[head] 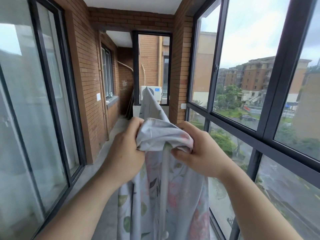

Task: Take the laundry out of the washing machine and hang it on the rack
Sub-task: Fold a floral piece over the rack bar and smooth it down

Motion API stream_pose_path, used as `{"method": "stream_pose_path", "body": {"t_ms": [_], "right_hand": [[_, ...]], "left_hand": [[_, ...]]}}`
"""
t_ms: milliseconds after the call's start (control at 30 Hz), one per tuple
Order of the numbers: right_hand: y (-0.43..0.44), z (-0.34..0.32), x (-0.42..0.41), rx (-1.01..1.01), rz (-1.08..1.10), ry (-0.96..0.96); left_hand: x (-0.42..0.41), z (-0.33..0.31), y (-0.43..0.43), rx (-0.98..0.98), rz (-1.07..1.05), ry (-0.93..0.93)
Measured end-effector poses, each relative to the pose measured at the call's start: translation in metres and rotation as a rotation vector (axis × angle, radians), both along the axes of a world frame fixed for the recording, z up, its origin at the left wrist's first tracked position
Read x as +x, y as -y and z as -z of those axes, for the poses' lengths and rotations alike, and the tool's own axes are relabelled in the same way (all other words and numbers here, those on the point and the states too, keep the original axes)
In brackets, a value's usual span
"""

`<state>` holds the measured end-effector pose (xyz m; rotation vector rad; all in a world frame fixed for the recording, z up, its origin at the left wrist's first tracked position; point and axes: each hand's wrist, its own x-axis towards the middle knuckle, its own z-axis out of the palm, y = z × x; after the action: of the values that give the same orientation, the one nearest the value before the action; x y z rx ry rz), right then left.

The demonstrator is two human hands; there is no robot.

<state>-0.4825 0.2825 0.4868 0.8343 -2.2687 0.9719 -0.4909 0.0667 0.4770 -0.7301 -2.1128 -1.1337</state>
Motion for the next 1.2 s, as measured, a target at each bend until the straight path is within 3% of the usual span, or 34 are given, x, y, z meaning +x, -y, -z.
{"method": "stream_pose_path", "body": {"t_ms": [233, 433, 700, 1000, 1200], "right_hand": [[0.0, 0.008, -0.012, -0.043, 0.123, -0.045], [-0.004, 0.003, -0.025, 0.03, 0.09, -0.3], [-0.006, -0.007, -0.032, -0.075, -0.06, 0.068], [-0.002, -0.02, -0.044, -0.14, -0.082, 0.053], [-0.005, -0.044, -0.052, -0.205, -0.109, 0.15]], "left_hand": [[-0.015, 0.0, -0.013, -0.025, 0.082, -0.074], [-0.025, -0.017, -0.013, -0.023, 0.238, -0.017], [-0.032, -0.019, -0.017, -0.063, 0.263, -0.102], [-0.047, -0.031, -0.007, -0.122, 0.143, -0.103], [-0.067, -0.055, 0.004, -0.078, 0.184, 0.128]]}}
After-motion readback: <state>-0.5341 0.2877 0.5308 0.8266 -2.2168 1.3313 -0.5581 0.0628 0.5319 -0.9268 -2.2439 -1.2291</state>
